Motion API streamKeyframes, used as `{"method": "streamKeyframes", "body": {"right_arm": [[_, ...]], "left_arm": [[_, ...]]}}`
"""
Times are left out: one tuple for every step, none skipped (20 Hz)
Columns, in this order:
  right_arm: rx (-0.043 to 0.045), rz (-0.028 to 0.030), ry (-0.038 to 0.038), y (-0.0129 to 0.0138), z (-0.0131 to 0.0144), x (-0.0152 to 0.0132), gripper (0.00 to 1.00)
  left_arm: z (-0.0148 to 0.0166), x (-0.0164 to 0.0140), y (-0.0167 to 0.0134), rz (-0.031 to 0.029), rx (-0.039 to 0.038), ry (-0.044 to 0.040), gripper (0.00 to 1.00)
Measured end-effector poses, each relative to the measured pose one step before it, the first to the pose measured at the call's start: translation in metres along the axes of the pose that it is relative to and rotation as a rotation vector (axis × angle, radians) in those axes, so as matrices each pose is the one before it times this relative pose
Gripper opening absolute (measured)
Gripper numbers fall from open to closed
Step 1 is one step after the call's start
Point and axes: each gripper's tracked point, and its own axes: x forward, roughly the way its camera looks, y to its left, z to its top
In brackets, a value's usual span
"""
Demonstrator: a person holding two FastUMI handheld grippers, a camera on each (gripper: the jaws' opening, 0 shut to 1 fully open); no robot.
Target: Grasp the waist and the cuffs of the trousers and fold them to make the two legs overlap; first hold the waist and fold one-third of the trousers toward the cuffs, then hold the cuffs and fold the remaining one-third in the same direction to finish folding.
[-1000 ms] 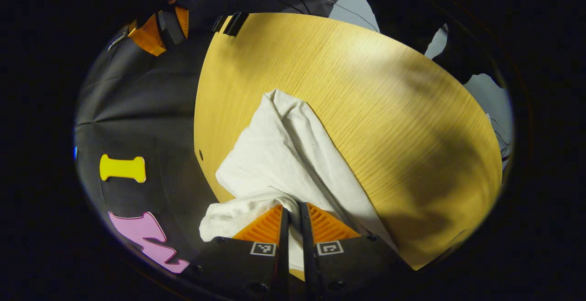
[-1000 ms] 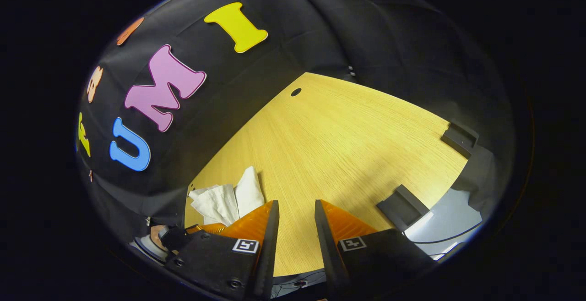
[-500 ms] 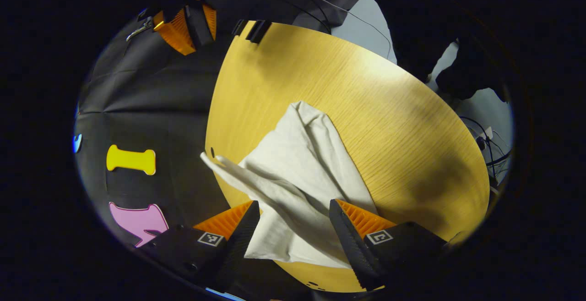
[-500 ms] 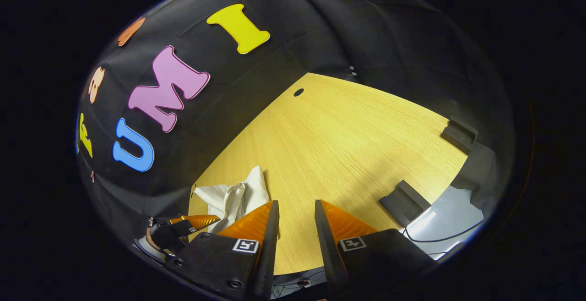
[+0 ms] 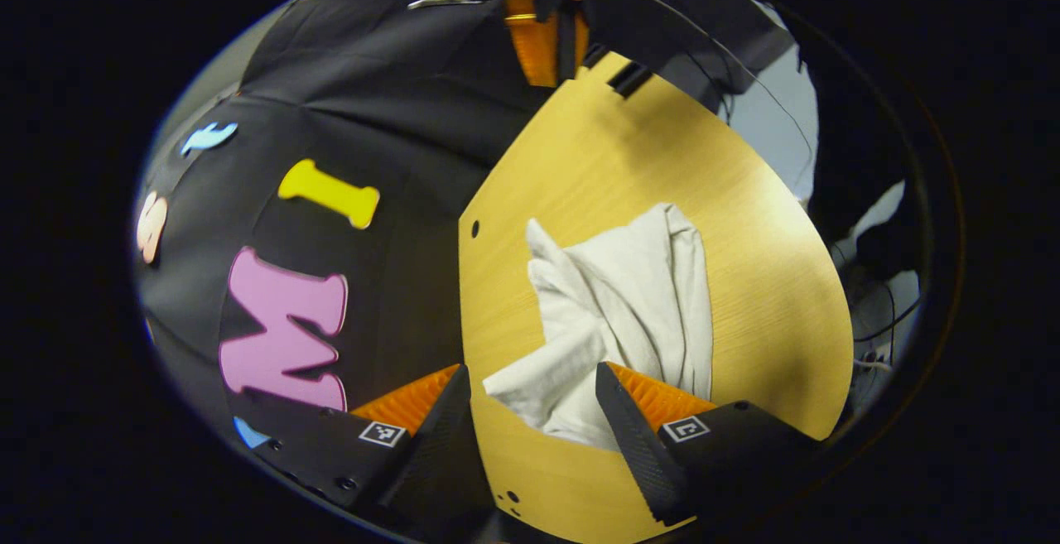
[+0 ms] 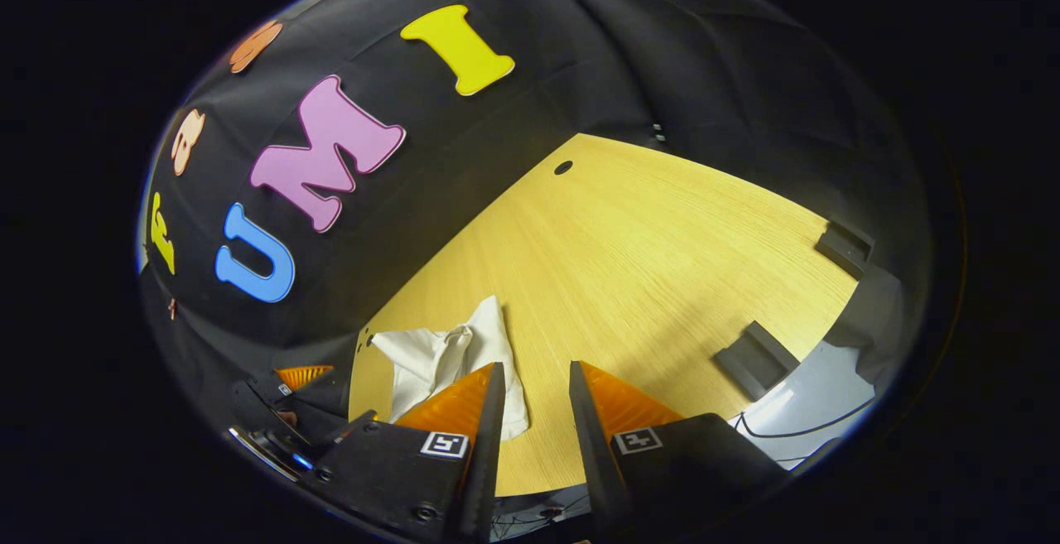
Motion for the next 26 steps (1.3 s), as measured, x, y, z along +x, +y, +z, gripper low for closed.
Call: {"method": "streamKeyframes", "body": {"right_arm": [[-0.01863, 0.00233, 0.00471, 0.00376, -0.00279, 0.00069, 0.49], [-0.01592, 0.00469, 0.00409, 0.00500, -0.00316, 0.00075, 0.49], [-0.01275, 0.00557, 0.00250, 0.00610, -0.00165, 0.00126, 0.49], [-0.01179, 0.00831, 0.00230, 0.00676, -0.00151, 0.00147, 0.49], [-0.01386, 0.00919, 0.00089, 0.00750, -0.00156, 0.00042, 0.49], [-0.01493, 0.00837, 0.00009, 0.00739, -0.00083, 0.00130, 0.49], [-0.01543, 0.00934, 0.00150, 0.00783, -0.00075, 0.00081, 0.49], [-0.01618, 0.00929, 0.00035, 0.00777, -0.00015, 0.00130, 0.49], [-0.01767, 0.01040, 0.00129, 0.00839, -0.00054, 0.00135, 0.49], [-0.01891, 0.00847, -0.00011, 0.00801, 0.00009, 0.00102, 0.49], [-0.01947, 0.00931, 0.00048, 0.00838, -0.00097, 0.00129, 0.49], [-0.02001, 0.00881, -0.00110, 0.00874, -0.00040, 0.00155, 0.49], [-0.02038, 0.00910, 0.00008, 0.00872, -0.00089, 0.00136, 0.49], [-0.02350, 0.00903, -0.00107, 0.00929, -0.00046, 0.00221, 0.49], [-0.02065, 0.00836, -0.00074, 0.00738, -0.00131, 0.00185, 0.49], [-0.02397, 0.00615, -0.00035, 0.00757, -0.00097, 0.00249, 0.49], [-0.02100, 0.00802, -0.00181, 0.00774, -0.00090, 0.00296, 0.49], [-0.01920, 0.00862, -0.00258, 0.00743, -0.00061, 0.00342, 0.49], [-0.01918, 0.00988, -0.00154, 0.00769, -0.00048, 0.00227, 0.49], [-0.01838, 0.00803, -0.00080, 0.00645, -0.00032, 0.00360, 0.49], [-0.01978, 0.00776, 0.00296, 0.00521, -0.00134, 0.00271, 0.49], [-0.02379, 0.00754, 0.01175, 0.00464, -0.00237, 0.00221, 0.49], [-0.02172, -0.00038, 0.01246, 0.00294, -0.00359, 0.00236, 0.49], [-0.01493, 0.00334, 0.01348, 0.00351, -0.00360, 0.00360, 0.49], [-0.01040, 0.00727, 0.01581, 0.00294, -0.00412, 0.00482, 0.49], [-0.01111, 0.00779, 0.02316, 0.00310, -0.00522, 0.00281, 0.49]], "left_arm": [[-0.00732, -0.00467, 0.00677, 0.01798, -0.08081, 0.01158, 0.97], [-0.00620, -0.00276, 0.00759, 0.02029, -0.07925, 0.01190, 0.96], [-0.00766, -0.00422, 0.00919, 0.01951, -0.08178, 0.01252, 0.96], [-0.00714, -0.00242, 0.00784, 0.01860, -0.08647, 0.01104, 0.96], [-0.00723, -0.00269, 0.00605, 0.01544, -0.09133, 0.00911, 0.96], [-0.00543, -0.00465, 0.00627, 0.01224, -0.09234, 0.00517, 0.96], [-0.00480, -0.00706, 0.00573, 0.00508, -0.09349, 0.00074, 0.96], [-0.00145, -0.00523, 0.00448, 0.00277, -0.09477, -0.00275, 0.96], [-0.00201, -0.00498, 0.00245, -0.00094, -0.09235, -0.00610, 0.96], [0.00115, -0.00365, 0.00137, -0.00459, -0.08969, -0.00806, 0.96], [0.00113, -0.00281, 0.00155, -0.00296, -0.08936, -0.00997, 0.97], [-0.00417, -0.00408, 0.00255, -0.00451, -0.08895, -0.00962, 0.97], [-0.00386, -0.00031, 0.00033, -0.00191, -0.08965, -0.00479, 0.97], [-0.00430, -0.00364, 0.00016, 0.00159, -0.09667, -0.00140, 0.97], [-0.00595, -0.00617, 0.00147, -0.00148, -0.08145, -0.00042, 0.97], [-0.00504, -0.00921, 0.00329, 0.00794, -0.07206, -0.00085, 0.97], [-0.00610, -0.00639, 0.00242, 0.00793, -0.05824, 0.00385, 0.98], [-0.00577, -0.00540, 0.00309, 0.01235, -0.05100, 0.00494, 0.98], [-0.00471, -0.00849, 0.00445, 0.01363, -0.03788, 0.00534, 0.99], [-0.00275, -0.00762, 0.00495, 0.01903, -0.01712, 0.00616, 0.98], [-0.00480, -0.00532, 0.00449, 0.01557, -0.00770, 0.00733, 0.95], [-0.00148, -0.00487, 0.00380, 0.01690, -0.00177, -0.00013, 0.95], [-0.00062, -0.00402, 0.00330, 0.01403, -0.00212, -0.00574, 0.95], [-0.00093, -0.00475, 0.00282, 0.01608, -0.00863, -0.00599, 0.95], [-0.00057, -0.00388, 0.00251, 0.01371, -0.01651, -0.00779, 0.95], [-0.00035, -0.00403, 0.00123, 0.01056, -0.02110, -0.00804, 0.95]]}}
